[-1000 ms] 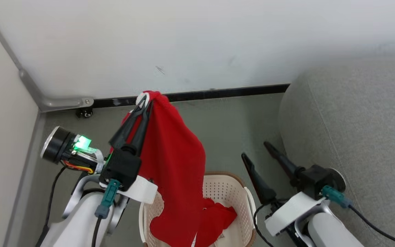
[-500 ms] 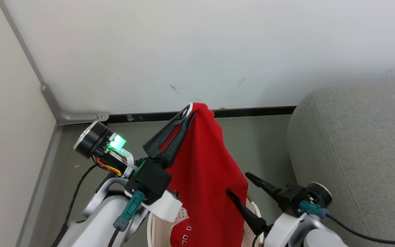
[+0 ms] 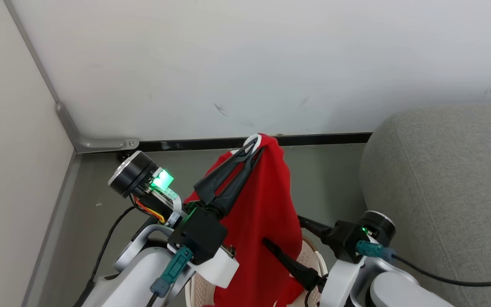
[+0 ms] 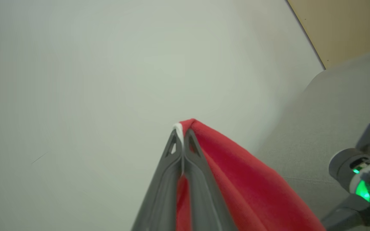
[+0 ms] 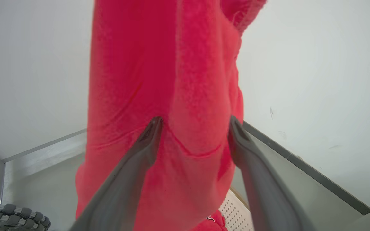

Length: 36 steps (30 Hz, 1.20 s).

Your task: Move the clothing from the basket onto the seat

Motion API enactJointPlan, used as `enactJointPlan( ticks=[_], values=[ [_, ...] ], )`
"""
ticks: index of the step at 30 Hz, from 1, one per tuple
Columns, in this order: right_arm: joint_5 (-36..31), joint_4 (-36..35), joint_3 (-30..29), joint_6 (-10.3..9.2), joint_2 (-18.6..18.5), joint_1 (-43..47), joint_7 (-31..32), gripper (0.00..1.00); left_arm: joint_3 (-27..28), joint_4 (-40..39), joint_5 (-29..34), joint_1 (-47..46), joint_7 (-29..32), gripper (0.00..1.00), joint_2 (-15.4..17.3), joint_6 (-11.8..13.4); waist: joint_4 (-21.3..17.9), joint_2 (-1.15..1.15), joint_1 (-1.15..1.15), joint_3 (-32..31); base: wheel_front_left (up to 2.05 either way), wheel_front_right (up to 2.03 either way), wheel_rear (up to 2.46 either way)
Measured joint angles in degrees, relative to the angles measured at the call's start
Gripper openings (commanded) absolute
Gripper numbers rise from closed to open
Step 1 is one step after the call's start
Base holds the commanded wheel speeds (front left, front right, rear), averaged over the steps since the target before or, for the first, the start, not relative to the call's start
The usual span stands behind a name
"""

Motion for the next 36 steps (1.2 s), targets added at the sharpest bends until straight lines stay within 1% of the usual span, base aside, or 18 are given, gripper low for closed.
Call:
enactJointPlan(
  ticks=[7,9,10,11,13,14,15,16,17,18,22,28,32,36],
  values=[
    [2.16,-0.24,5.14,0.0,-0.43,-1.3,1.26,1.0,-0.88,0.04,-1.12,-0.06,0.0,0.0,-0.6,-0.93,0.08,0.0,0.0,0.18,0.0,0.0,0.0],
    [2.71,-0.24,5.82,0.0,-0.42,-1.63,1.25,1.0,-1.04,0.04,-1.59,-0.08,0.0,0.0,-0.92,-1.0,0.08,0.0,0.0,0.27,0.0,0.0,0.0],
    [2.71,-0.24,5.82,0.0,-0.42,-1.63,1.25,0.92,-1.04,0.04,-1.59,-0.08,0.0,0.0,-0.92,-1.0,0.08,0.0,0.0,0.27,0.0,0.0,0.0],
    [2.98,-0.22,6.14,0.0,-0.42,-2.11,1.24,0.8,-1.09,0.03,-1.59,-0.09,0.0,0.0,-1.02,-1.01,0.07,0.0,0.0,0.32,0.0,0.0,0.0],
    [3.13,-0.12,6.79,0.0,-0.44,-3.33,1.16,0.64,-1.14,0.02,-2.1,-0.09,0.0,0.0,-1.47,-1.45,0.02,0.0,0.0,0.44,0.0,0.0,0.0],
    [3.13,-0.05,7.04,0.0,-0.44,-3.87,0.99,0.5,-1.15,0.02,-2.13,-0.09,0.0,0.0,-1.56,-1.45,-0.01,0.0,0.0,0.5,0.0,0.0,0.0],
    [3.13,0.0,7.17,0.0,-0.41,-4.3,0.58,0.46,-1.16,0.03,-2.25,-0.09,0.0,0.0,-1.65,-1.47,-0.04,0.0,0.0,0.57,0.0,0.0,0.0],
    [3.13,0.11,7.25,0.0,-0.35,-4.71,0.21,0.4,-1.16,0.05,-2.5,-0.09,0.0,0.0,-1.74,-1.48,-0.07,0.0,0.0,0.64,0.0,0.0,0.0],
    [3.13,0.22,7.39,0.0,-0.32,-5.04,0.13,0.28,-1.15,0.09,-2.58,-0.09,0.0,0.0,-1.74,-1.48,-0.11,0.0,0.0,0.71,0.0,0.0,0.0],
    [3.13,0.37,7.8,0.0,-0.32,-5.4,-0.14,0.0,-1.11,0.23,-2.69,-0.09,0.0,0.0,-1.74,-1.49,-0.15,0.0,0.0,0.79,0.0,0.0,0.0],
    [3.23,0.98,8.94,0.0,-0.3,-5.8,-1.01,0.0,-0.33,1.99,-3.63,-0.07,0.0,0.0,-1.62,-1.49,-0.39,0.0,0.0,1.08,0.0,0.0,0.0],
    [5.76,1.31,9.55,0.0,-0.91,-5.55,-2.07,0.0,1.82,7.55,-5.47,0.44,0.02,0.0,0.23,-1.49,-1.0,0.0,0.0,1.4,0.0,0.0,0.0],
    [8.31,0.86,8.65,0.0,-1.24,-4.78,-3.35,0.0,2.71,11.01,-6.56,1.11,0.26,0.0,0.58,-1.49,-1.6,0.0,0.0,1.54,0.0,0.0,0.0],
    [10.48,-0.2,7.08,0.0,-1.21,-3.48,-4.63,0.0,3.47,14.08,-8.33,1.68,1.05,0.0,0.26,-1.51,-2.38,0.0,0.0,1.63,0.0,0.0,0.0]
  ],
)
